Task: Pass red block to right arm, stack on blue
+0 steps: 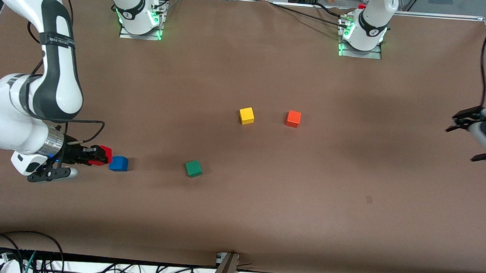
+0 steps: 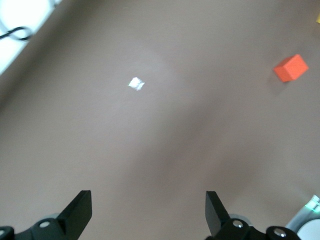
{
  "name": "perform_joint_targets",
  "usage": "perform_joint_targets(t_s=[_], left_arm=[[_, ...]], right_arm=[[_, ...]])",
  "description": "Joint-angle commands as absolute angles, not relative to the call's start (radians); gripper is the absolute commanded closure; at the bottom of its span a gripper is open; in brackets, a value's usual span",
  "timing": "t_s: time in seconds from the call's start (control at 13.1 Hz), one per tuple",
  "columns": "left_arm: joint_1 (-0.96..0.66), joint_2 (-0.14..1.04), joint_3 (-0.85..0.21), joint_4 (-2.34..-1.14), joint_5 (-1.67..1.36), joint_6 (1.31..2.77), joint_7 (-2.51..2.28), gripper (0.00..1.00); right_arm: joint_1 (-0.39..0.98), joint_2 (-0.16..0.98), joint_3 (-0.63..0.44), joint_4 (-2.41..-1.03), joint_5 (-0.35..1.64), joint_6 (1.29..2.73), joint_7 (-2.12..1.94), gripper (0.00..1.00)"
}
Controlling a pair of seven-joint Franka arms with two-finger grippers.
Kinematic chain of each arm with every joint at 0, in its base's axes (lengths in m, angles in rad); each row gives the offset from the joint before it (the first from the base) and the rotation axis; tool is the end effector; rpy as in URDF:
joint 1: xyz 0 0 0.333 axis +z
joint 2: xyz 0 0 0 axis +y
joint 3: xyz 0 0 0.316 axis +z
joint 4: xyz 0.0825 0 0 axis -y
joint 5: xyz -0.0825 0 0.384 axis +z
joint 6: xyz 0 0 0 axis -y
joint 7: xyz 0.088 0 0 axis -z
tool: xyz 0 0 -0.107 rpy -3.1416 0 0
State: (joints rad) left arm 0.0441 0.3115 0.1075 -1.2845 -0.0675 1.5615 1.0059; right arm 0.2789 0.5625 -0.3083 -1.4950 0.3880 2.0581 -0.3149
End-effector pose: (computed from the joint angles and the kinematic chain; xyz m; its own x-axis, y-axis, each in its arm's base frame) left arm 0.6405 0.0792 0.5723 0.6538 -0.7566 0.0117 -0.7562 -0.6527 0.0462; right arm 0.7053 0.0356 0.3578 0.9861 0.1478 0.0758 0.1588 -0.9728 -0.1687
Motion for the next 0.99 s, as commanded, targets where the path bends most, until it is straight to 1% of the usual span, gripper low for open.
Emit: perform_joint_targets(t_s=[0.0,0.08,0.23,0.46,0.54,0.76,0.92], left_arm=[[0.061,0.226,0.091,-1.388,-0.002,1.623,0.974,0.0],[0.06,0.224,0.089,-1.391,0.003,1.623,0.878,0.0],[0.057,0.213,0.068,-1.397,0.003,1.617,0.537,0.0],[0.054,0.129,0.025,-1.495,-0.008,1.612,0.138,0.0],[0.052,0.115,0.005,-1.5,-0.008,1.597,0.089,0.0],[0.041,0.087,-0.012,-1.506,-0.008,1.514,-0.014,0.0],[0.035,0.086,-0.012,-1.511,-0.002,1.509,-0.018,0.0]], right_arm=[[0.285,0.58,-0.321,-1.522,0.361,2.114,-0.259,0.81],[0.278,0.589,-0.321,-1.522,0.354,2.114,-0.247,0.82],[0.276,0.612,-0.33,-1.52,0.353,2.135,-0.241,0.82],[0.276,0.638,-0.334,-1.511,0.351,2.166,-0.222,0.82],[0.278,0.646,-0.333,-1.511,0.353,2.181,-0.221,0.84],[0.299,0.669,-0.331,-1.509,0.351,2.203,-0.143,0.84],[0.302,0.698,-0.331,-1.499,0.353,2.23,-0.13,0.84]])
